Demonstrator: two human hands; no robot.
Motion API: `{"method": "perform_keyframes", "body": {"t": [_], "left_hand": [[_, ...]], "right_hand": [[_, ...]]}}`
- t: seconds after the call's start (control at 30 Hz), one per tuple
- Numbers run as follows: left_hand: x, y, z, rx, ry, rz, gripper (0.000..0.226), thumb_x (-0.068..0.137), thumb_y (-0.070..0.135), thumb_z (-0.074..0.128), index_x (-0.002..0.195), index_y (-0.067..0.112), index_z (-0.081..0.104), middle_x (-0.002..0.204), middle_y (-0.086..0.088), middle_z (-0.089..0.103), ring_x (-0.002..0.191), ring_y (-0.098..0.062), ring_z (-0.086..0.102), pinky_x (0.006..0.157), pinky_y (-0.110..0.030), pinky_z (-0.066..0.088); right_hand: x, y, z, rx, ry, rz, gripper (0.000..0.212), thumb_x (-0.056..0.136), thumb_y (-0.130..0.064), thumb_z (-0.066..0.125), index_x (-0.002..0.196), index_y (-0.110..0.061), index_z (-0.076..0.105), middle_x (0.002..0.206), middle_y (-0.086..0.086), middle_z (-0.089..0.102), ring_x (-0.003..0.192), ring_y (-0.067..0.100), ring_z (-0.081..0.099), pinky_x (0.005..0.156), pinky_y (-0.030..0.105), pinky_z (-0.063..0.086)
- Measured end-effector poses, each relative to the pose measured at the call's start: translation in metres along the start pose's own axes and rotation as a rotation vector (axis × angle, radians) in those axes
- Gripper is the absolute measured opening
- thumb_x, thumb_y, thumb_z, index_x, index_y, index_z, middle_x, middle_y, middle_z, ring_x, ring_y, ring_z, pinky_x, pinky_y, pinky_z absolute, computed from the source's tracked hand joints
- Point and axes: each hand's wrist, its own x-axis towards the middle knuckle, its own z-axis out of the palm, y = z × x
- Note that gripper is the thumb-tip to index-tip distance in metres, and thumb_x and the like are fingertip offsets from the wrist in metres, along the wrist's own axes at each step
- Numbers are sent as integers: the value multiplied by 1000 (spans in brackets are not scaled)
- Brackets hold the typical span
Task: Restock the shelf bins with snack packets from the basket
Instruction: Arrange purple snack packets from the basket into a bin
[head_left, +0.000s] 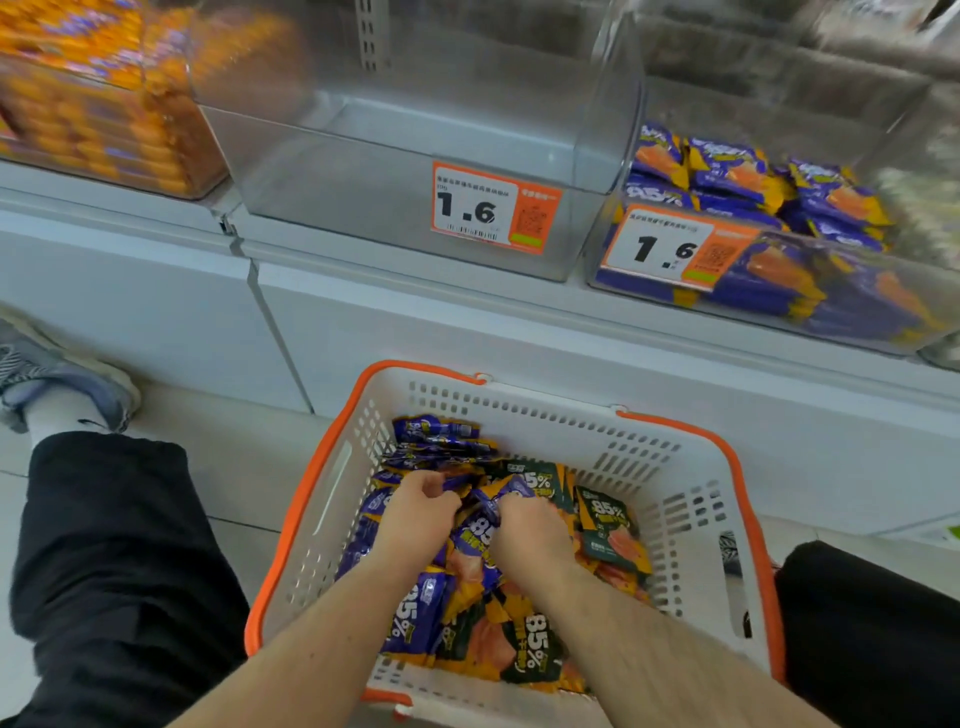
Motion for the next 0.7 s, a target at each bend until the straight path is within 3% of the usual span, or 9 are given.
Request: {"method": "perform_keyframes", "body": {"t": [0.07,0.13,0.23,0.37,0.43,0.5,0.6,0.7], "left_hand": [[-5,4,0,-285,-33,-212,40,98,27,55,135,12,48,119,-8,56,102,-25,57,85,-37,48],[-10,8,1,-582,-163,-406,40,99,37,53,127,8,50,120,-15,56,108,-37,57,89,-49,49],[-15,15,3,-896,-384,-480,52,97,47,53,120,1,56,118,-19,64,98,-35,63,80,-47,53],[-28,44,7,-867,-441,-237,16,94,1,51,99,-4,65,84,-16,67,62,-19,65,56,-27,54],[-33,58,10,-824,-419,-37,26,77,-8,60,102,-2,66,92,-19,72,71,-25,70,61,-31,57],[-45,75,11,-781,-408,100,40,69,-6,65,108,2,68,100,-20,73,82,-31,72,67,-37,58],[-60,102,17,-664,-400,255,39,82,-14,57,112,7,68,104,-18,73,92,-33,71,69,-36,57],[-77,133,24,-631,-408,300,39,88,-11,48,113,11,68,105,-16,73,96,-33,70,73,-36,55]], "right_hand": [[-7,5,-17,20,90,-35,21,91,-7,49,73,-15,40,68,1,39,74,28,47,62,34,36],[-14,9,-34,45,175,-108,14,92,-10,49,78,-13,49,72,5,49,74,29,52,60,34,40],[-29,14,-57,79,240,-308,17,95,-10,49,91,-6,65,86,12,64,80,31,59,68,39,49],[-56,24,-78,87,317,-501,27,83,-8,55,104,-10,72,110,8,69,105,30,61,91,41,52],[-67,29,-88,157,333,-479,38,73,-19,60,109,-16,73,129,2,61,123,25,52,110,33,38],[-76,29,-101,219,404,-394,43,68,-33,66,110,-24,73,144,0,48,133,23,41,115,33,28],[-81,24,-119,257,613,-306,52,61,-55,65,106,-29,69,142,-3,46,129,21,42,109,37,36],[-80,20,-138,279,734,-220,62,55,-56,65,108,-26,60,136,-2,46,123,21,46,102,37,42]]}}
